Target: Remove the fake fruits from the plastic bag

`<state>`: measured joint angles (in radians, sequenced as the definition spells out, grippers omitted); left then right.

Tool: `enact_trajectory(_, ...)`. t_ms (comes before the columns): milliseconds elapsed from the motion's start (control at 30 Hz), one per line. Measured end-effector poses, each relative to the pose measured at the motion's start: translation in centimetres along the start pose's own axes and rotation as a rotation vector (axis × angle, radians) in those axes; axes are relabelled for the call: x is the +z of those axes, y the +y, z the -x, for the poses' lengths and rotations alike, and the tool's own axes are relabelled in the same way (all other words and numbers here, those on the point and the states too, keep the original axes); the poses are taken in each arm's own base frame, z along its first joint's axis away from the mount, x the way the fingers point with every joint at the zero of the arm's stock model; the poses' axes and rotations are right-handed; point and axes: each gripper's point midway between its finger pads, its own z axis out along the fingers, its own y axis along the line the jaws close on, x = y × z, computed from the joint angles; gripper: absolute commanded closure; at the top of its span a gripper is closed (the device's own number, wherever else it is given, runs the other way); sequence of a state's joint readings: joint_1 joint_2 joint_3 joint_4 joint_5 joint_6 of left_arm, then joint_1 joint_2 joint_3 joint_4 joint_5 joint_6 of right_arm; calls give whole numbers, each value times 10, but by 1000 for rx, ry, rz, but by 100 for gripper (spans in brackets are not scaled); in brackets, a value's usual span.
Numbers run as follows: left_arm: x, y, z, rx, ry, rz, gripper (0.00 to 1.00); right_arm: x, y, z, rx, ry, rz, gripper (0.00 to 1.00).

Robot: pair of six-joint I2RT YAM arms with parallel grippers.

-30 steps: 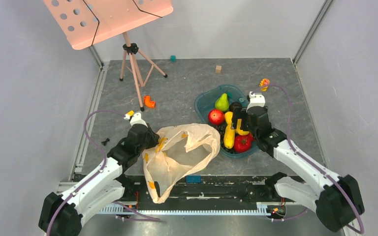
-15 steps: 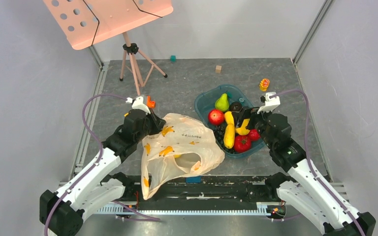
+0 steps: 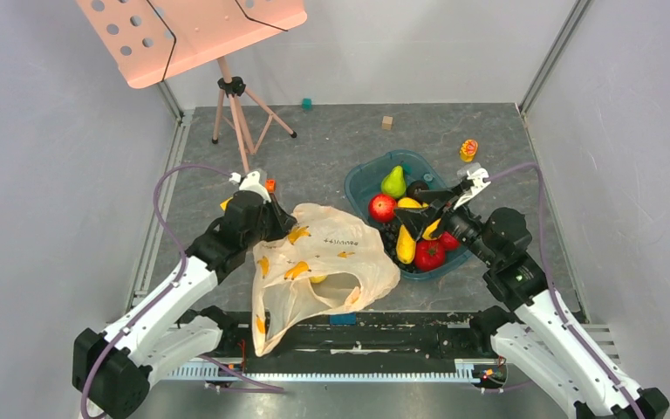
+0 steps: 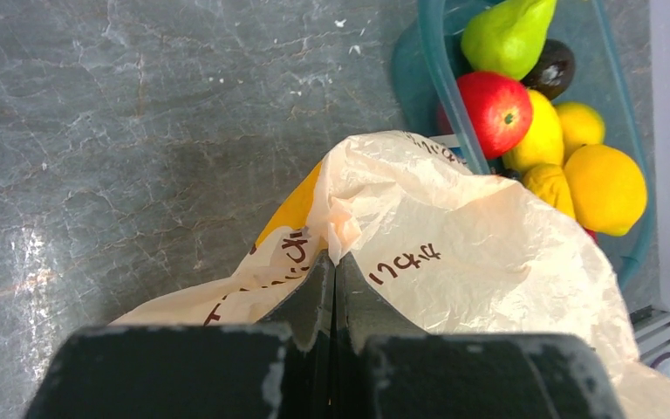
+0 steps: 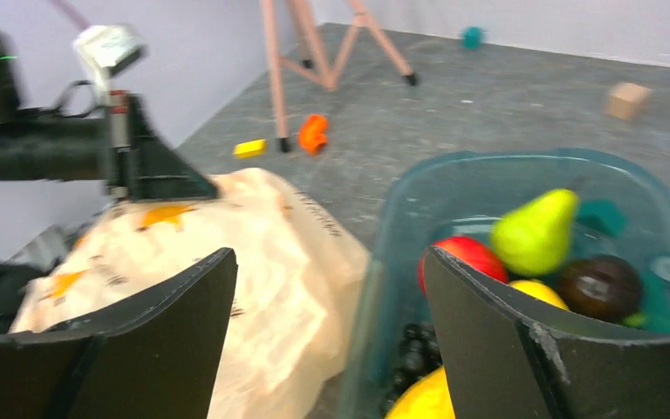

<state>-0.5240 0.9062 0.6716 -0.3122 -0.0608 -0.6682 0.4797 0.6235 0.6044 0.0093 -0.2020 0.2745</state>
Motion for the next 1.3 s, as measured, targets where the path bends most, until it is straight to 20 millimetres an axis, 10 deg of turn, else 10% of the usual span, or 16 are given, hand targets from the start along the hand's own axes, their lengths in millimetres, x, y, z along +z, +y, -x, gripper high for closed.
enact_trajectory(433,13,15,-21,3,60,46,98,4,150,-31,0,161,457,27)
enact_trajectory(767,20,23,-31,-1,89,71,98,-16,260,-95,-133,336,675,49)
enact_trajectory(1067,24,25,-35,-5,101,80,98,8,242,-162,-185,503,507,51)
enact_trajectory(1300,27,26,-36,-4,106,84,98,40,189,-178,-192,571,316,48)
